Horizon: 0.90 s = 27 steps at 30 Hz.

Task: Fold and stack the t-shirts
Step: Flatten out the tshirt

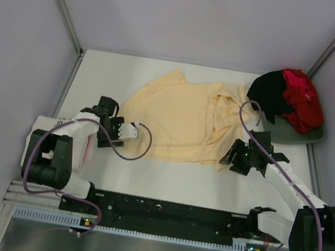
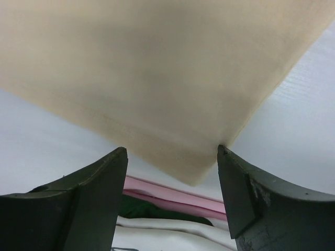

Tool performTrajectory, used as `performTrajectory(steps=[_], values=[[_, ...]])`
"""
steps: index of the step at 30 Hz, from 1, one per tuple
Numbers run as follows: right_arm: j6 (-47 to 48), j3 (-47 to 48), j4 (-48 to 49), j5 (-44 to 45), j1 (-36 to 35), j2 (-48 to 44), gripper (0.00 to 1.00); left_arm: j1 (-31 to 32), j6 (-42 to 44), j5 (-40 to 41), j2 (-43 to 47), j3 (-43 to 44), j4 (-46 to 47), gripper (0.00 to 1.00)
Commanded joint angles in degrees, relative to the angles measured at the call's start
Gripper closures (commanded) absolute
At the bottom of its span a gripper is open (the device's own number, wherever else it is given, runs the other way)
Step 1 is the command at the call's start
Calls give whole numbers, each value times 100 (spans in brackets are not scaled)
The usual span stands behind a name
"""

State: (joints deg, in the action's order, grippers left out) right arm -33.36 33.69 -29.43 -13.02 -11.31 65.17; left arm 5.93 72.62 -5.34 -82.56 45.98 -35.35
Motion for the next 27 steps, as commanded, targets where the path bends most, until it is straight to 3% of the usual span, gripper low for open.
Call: performTrajectory(steps=[1, 4, 7, 11, 14, 17, 20, 23, 27], values=[[-583, -108, 894, -473, -240, -75, 44, 13, 112, -99, -110, -238, 388, 26], [-706, -345, 1290, -658, -249, 224, 45, 22, -46, -98, -277, -238, 573, 28], [-820, -504, 1694, -693, -240, 522, 48, 22, -160, -107, -366, -186, 573, 36], [-777, -486, 1765, -720, -249, 752, 50, 22, -187, -177, -287, -212, 556, 59], [-821, -486, 1731, -842, -249, 735, 52, 22, -204, -248, -208, -229, 547, 66], [-707, -417, 1302, -721, -354, 472, 52, 22, -248, -257, -190, -238, 547, 73], [-443, -57, 160, 322, -670, -81, 51, 22, -283, -274, -225, -230, 556, 81], [-320, 242, -544, 948, -872, -486, 49, 22, -292, -318, -260, -212, 556, 100], [-547, 95, -538, 1100, -1153, -532, 49, 22, -336, -309, -216, -168, 503, 100]])
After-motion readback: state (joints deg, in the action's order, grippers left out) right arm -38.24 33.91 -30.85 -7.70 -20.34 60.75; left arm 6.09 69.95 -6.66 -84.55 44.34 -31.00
